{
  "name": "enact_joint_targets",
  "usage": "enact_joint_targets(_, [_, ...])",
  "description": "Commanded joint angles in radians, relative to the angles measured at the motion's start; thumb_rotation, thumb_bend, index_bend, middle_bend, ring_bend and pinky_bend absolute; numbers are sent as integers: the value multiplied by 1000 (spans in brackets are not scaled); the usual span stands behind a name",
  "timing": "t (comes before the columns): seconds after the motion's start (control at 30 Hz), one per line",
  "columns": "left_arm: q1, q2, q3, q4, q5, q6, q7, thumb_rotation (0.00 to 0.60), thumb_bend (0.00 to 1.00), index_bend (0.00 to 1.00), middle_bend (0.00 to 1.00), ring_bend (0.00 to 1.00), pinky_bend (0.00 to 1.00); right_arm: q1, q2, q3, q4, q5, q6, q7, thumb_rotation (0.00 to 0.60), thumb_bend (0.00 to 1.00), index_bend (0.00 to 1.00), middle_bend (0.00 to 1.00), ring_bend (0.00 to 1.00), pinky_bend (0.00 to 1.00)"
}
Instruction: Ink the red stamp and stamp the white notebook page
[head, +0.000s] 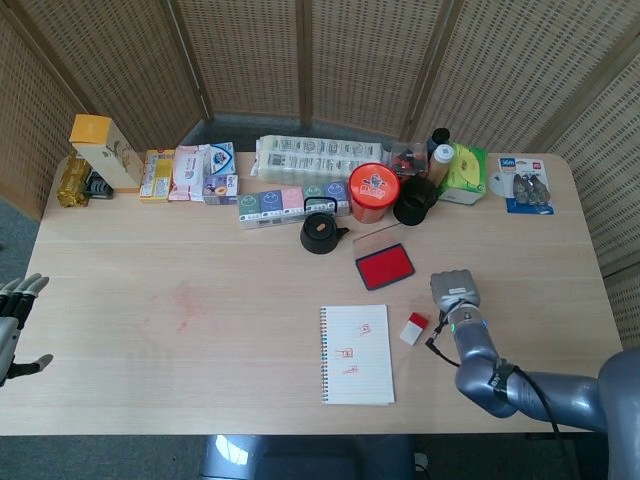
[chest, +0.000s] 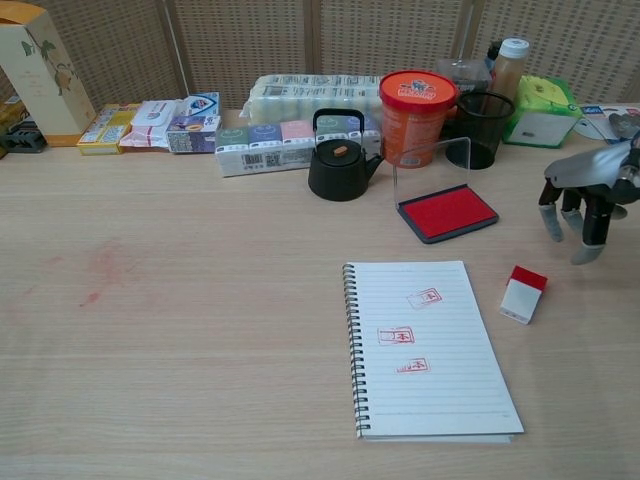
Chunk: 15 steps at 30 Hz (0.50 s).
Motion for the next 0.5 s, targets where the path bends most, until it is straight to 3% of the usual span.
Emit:
enact_joint_targets(0.03, [0,0,0,0,3,0,-2,600,0,0,13,0,13,-3,29,6,-43,-28,11,25,600,252,440,603,816,1000])
enact_joint_targets(0.17, [0,2,2,-1,7,0,-7,600,0,0,12,0,12,-28,75,14,-111,-110,25,78,600,226,425,534,751,957])
enact_joint_targets(0.33, [2,5,5,-1,19,6,-17,600,0,0,12,0,12,-101,141,16,-195,-341,78,188,600,101,314,257,332,669])
enact_joint_targets(0.43, [4,8,8,-3,26,9,-21,600,0,0,12,0,13,-176,176,6,-222,-568,138,287,593,57,282,156,164,527])
enact_joint_targets(0.5, [5,9,8,-3,30,11,-24,600,0,0,13,0,13,-218,187,-4,-218,-696,170,351,559,30,258,117,108,464])
